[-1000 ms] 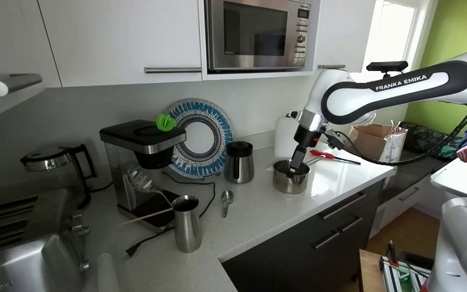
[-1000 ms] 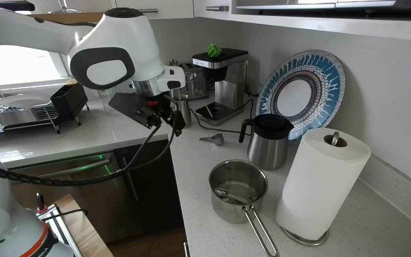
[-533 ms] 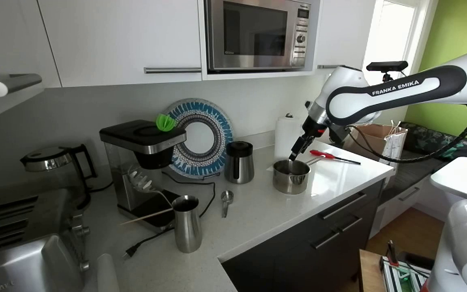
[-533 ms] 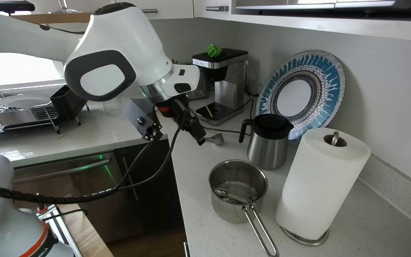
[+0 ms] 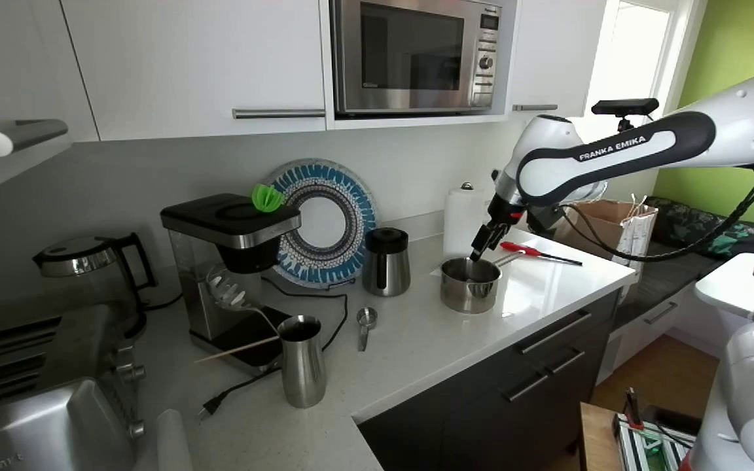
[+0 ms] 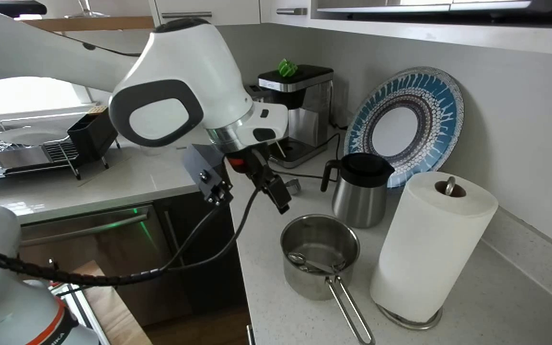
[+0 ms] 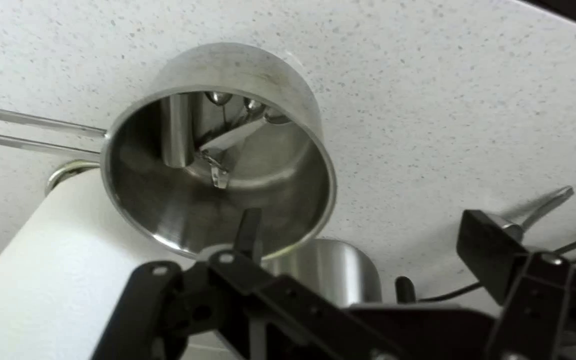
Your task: Pick up the measuring spoons from the silver pot and put them on the kitchen counter
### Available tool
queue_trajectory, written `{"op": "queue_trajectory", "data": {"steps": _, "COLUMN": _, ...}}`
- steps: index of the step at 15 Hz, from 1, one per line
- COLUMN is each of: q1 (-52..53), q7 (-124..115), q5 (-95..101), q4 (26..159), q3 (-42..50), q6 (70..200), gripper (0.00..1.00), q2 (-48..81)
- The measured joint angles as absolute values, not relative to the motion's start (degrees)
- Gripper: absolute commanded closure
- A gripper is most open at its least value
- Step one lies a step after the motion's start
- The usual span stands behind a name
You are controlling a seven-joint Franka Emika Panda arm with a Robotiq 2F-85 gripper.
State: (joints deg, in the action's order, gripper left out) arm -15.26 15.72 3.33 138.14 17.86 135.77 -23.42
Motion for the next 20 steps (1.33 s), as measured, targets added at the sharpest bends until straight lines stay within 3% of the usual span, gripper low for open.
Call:
{"op": "queue_trajectory", "data": {"steps": 13, "q1": -17.7, "q7": 15.2, "q5": 0.1, "q4": 119.4, "q3": 21.4, "q6": 129.9, "gripper": 0.00, "q2": 2.8}}
{"op": "queue_trajectory", "data": {"steps": 20, "q1": -17.9, "q7": 13.5, "q5": 1.8, "q4": 117.4, "q3": 20.7, "q6": 129.3, "gripper": 0.00, "q2": 6.7}}
